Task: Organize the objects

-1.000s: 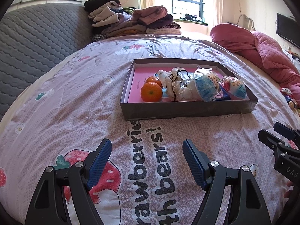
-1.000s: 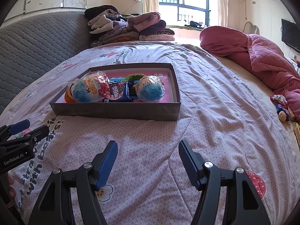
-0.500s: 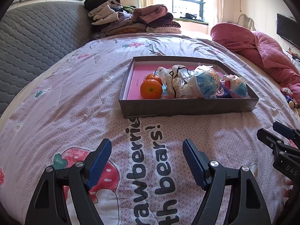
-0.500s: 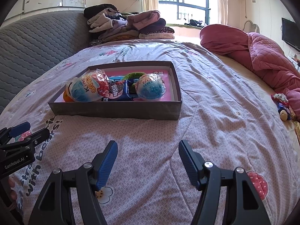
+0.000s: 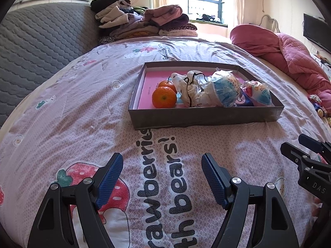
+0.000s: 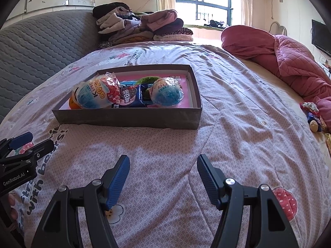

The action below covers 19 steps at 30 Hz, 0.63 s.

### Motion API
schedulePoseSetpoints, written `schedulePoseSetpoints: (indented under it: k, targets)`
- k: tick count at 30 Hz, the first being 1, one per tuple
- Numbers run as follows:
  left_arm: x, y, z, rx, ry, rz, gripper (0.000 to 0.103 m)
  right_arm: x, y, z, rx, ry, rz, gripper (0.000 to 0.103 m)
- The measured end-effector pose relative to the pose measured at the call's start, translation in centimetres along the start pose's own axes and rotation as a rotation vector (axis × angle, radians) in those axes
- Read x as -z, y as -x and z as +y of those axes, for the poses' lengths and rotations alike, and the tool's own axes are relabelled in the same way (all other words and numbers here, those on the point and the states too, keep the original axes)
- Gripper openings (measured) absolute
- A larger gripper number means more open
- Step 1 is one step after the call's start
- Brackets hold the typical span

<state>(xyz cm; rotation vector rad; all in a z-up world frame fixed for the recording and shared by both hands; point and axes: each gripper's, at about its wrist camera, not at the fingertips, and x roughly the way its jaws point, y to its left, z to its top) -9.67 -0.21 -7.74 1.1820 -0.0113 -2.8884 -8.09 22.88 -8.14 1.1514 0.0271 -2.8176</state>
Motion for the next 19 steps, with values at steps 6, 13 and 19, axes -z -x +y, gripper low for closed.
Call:
schedulePoseSetpoints:
  k: [6,13,19]
  targets:
    - [0.08,0.07,-0.12,-0.003,-0.002,-0.003,0.079,-0.01,-0.08,-0.08,0.000,-0.004,0.002,0.067]
    - [0.06,-0.07,-0.06,0.009,0.002,-0.002,0.079,0.09,-0.20,-0.18,0.000,-0.005,0.003,0.067]
    - [-0.07,-0.27,0.08,0.002,0.006,-0.003,0.079,0.05,-0.13,-0.12,0.001,0.000,-0.002,0.067]
